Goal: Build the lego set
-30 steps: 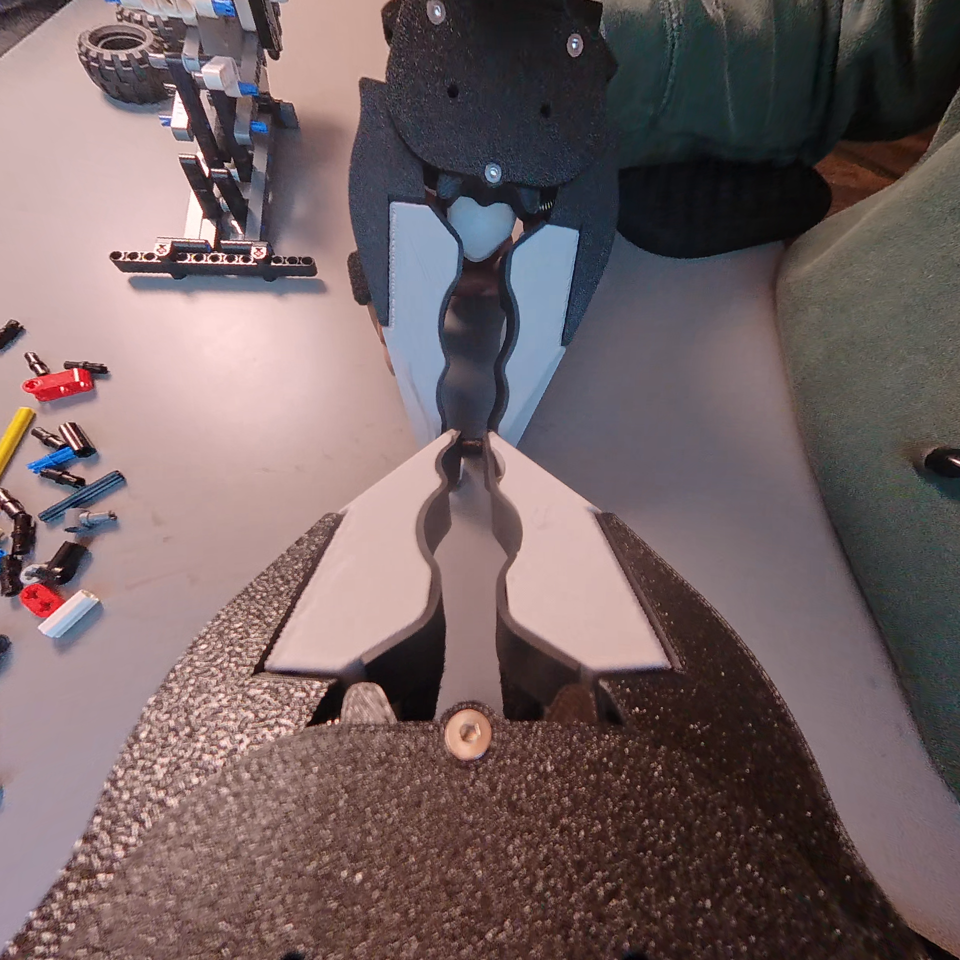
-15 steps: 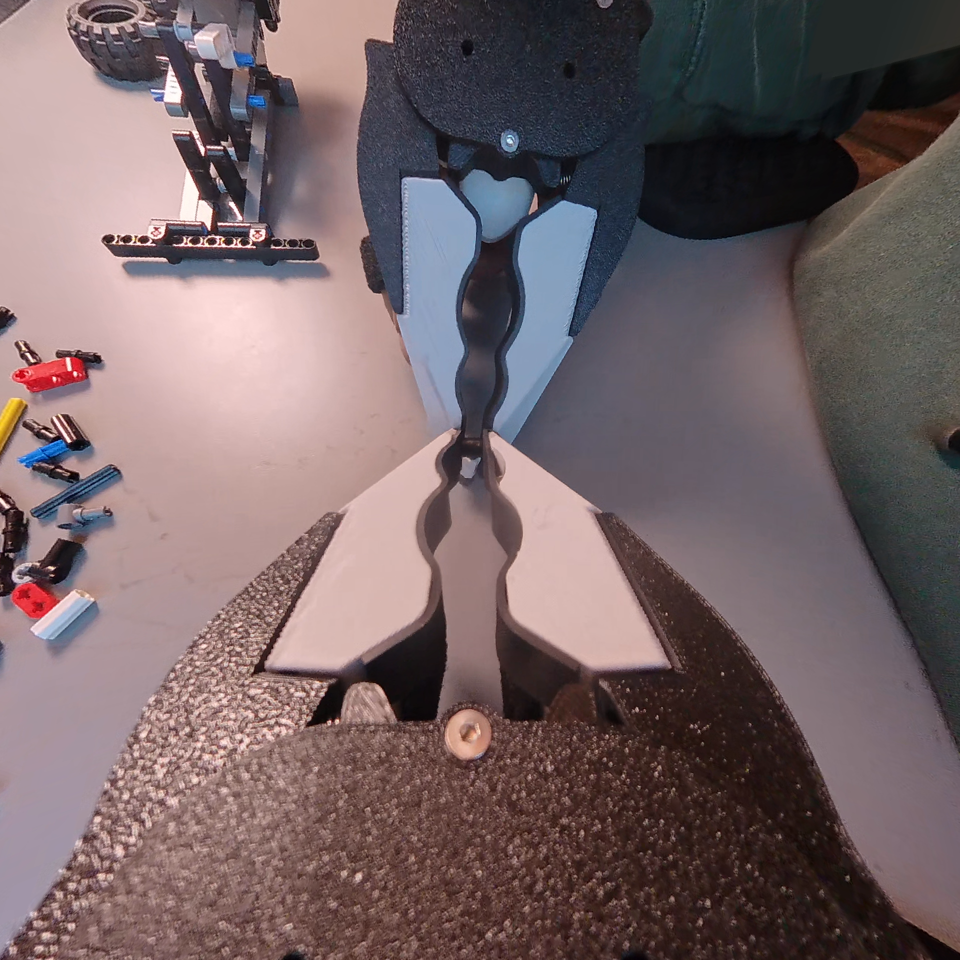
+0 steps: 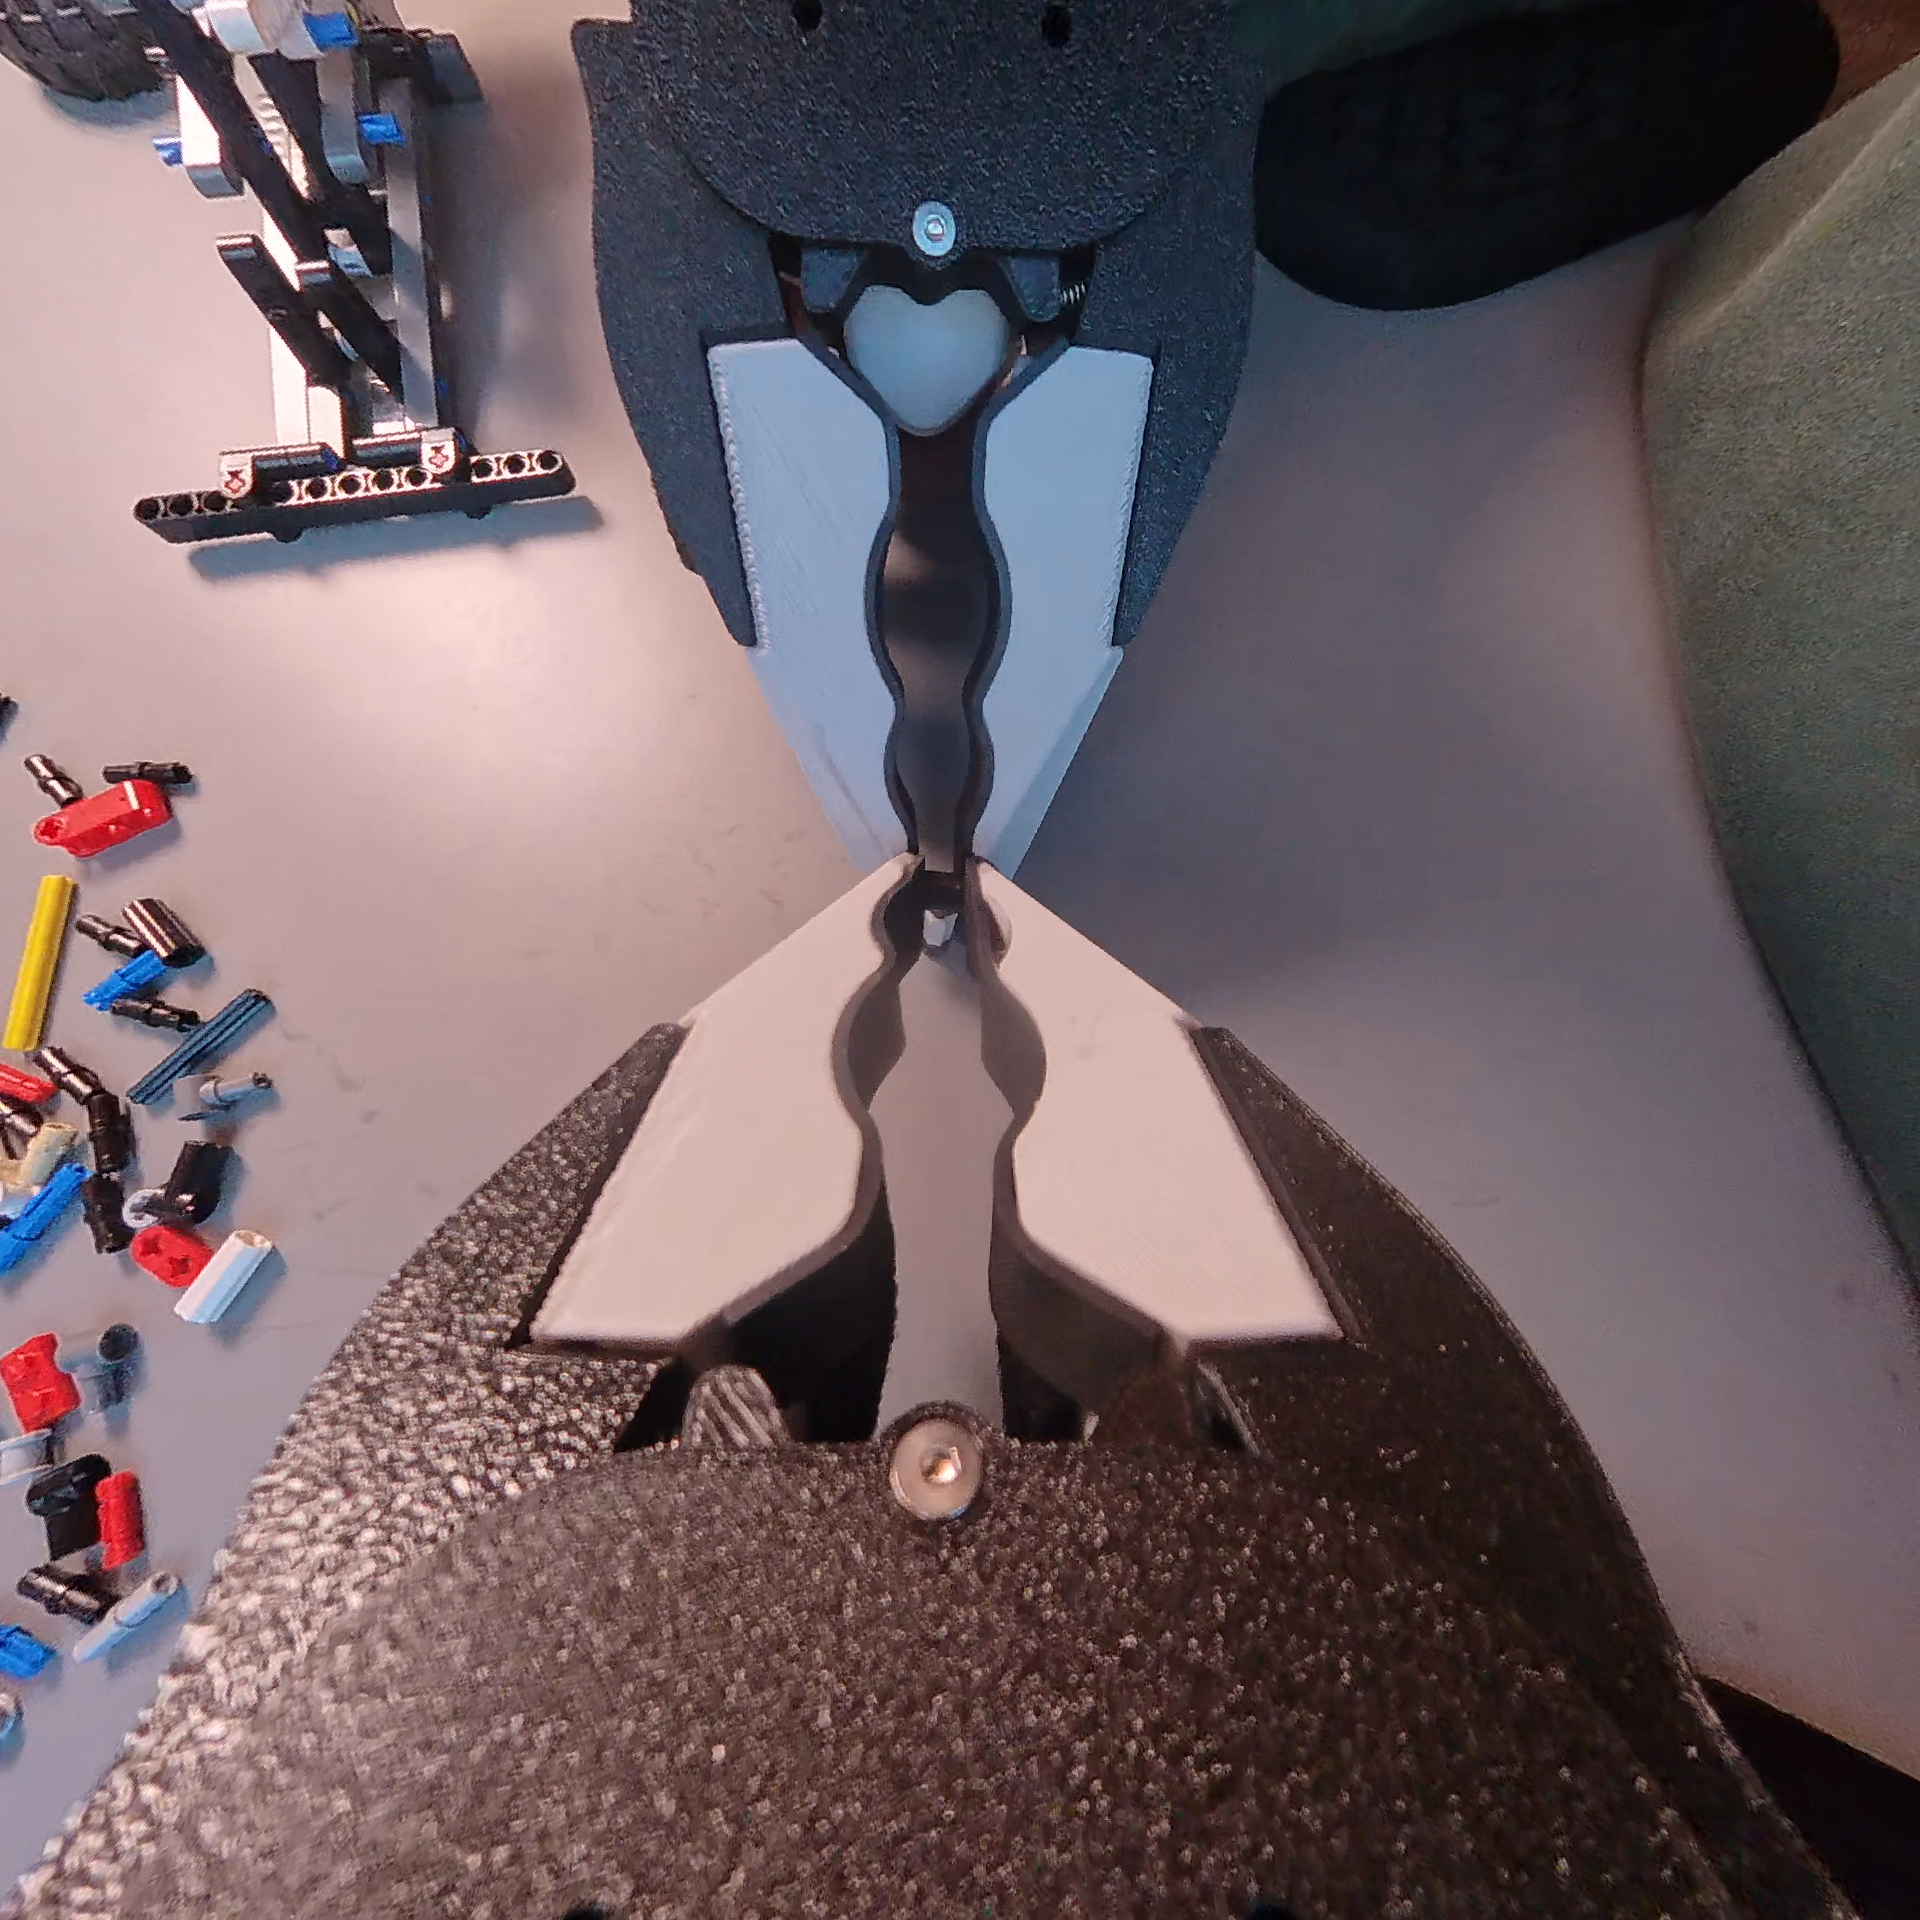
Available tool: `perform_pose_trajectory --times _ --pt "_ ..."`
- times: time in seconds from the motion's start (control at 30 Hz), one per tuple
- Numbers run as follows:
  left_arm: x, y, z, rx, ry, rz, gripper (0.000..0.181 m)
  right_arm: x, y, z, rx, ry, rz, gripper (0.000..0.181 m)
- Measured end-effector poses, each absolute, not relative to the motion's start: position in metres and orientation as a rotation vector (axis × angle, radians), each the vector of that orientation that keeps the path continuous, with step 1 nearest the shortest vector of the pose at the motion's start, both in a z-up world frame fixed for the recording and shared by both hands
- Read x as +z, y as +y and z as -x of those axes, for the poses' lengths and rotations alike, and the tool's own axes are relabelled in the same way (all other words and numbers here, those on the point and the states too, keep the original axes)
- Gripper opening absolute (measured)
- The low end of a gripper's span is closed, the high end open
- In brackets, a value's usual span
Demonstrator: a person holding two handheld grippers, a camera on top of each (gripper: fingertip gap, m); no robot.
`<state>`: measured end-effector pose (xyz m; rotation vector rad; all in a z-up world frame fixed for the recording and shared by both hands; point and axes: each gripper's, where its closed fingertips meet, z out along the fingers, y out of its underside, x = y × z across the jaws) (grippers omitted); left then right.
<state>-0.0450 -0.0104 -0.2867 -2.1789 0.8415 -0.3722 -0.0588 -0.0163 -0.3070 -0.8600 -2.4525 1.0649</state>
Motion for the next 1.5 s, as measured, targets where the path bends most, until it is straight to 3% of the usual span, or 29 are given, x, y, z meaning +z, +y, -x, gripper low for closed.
perform_pose_trajectory --times 0.77,0.8,0.9,1.17,1.5 --pt "-0.282 -0.006 0.044 -0.48 0.796 2.103 0.007 -0.298 -0.012 0.058 1.136 -2.399 0.879 0.006" --pt "-0.273 -0.003 0.045 -0.516 0.729 2.063 0.011 -0.287 -0.01 0.059 1.223 -2.349 0.912 0.006" --pt "-0.236 0.006 0.053 -0.655 0.511 1.922 0.048 -0.25 -0.001 0.057 1.5 -2.183 0.996 0.006" --pt "-0.177 0.013 0.046 -0.787 0.318 1.635 0.036 -0.161 0.017 0.045 2.372 -1.619 1.153 0.006" --pt "-0.161 0.012 0.029 -0.808 0.277 1.585 0.016 -0.154 0.006 0.041 2.355 -1.515 1.153 0.006"
